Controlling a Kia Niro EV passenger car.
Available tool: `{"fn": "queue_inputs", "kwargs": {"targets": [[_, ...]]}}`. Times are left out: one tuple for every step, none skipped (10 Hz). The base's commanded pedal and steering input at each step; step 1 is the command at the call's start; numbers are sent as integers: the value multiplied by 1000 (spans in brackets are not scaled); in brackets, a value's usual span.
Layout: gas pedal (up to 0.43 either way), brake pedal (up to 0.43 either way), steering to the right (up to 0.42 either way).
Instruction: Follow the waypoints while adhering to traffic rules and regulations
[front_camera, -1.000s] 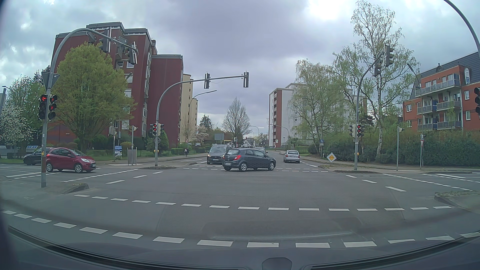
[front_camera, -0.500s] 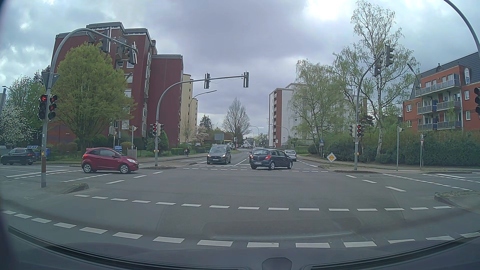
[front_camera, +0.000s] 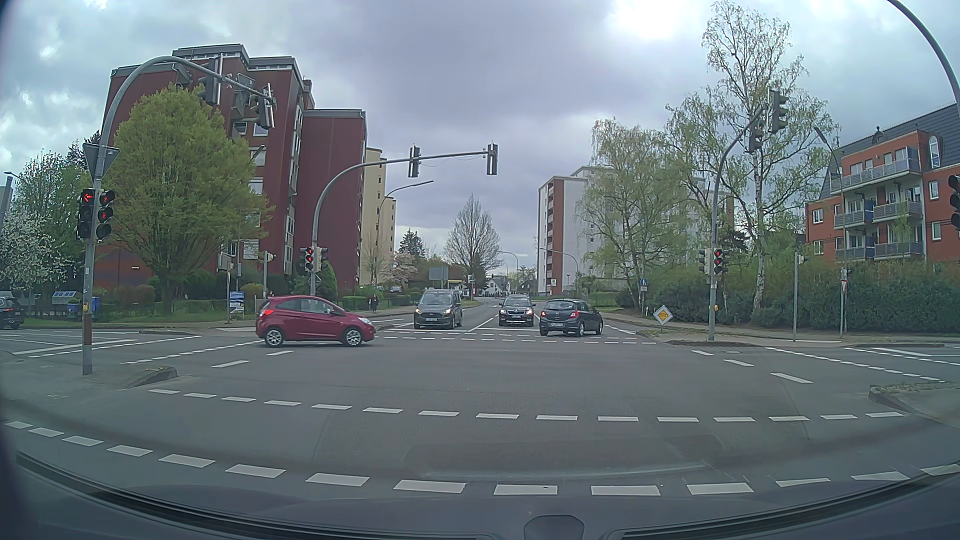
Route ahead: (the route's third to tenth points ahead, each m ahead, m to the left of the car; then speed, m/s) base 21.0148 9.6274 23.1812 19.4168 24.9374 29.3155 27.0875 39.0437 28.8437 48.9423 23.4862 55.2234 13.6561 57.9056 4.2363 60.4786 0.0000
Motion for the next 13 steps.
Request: {"fn": "queue_inputs", "kwargs": {"targets": [[0,299,-10],[0,299,-10],[0,299,-10],[0,293,-10],[0,293,-10],[0,293,-10],[0,293,-10],[0,293,-10],[0,293,-10],[0,293,-10],[0,293,-10],[0,293,-10],[0,293,-10]]}}
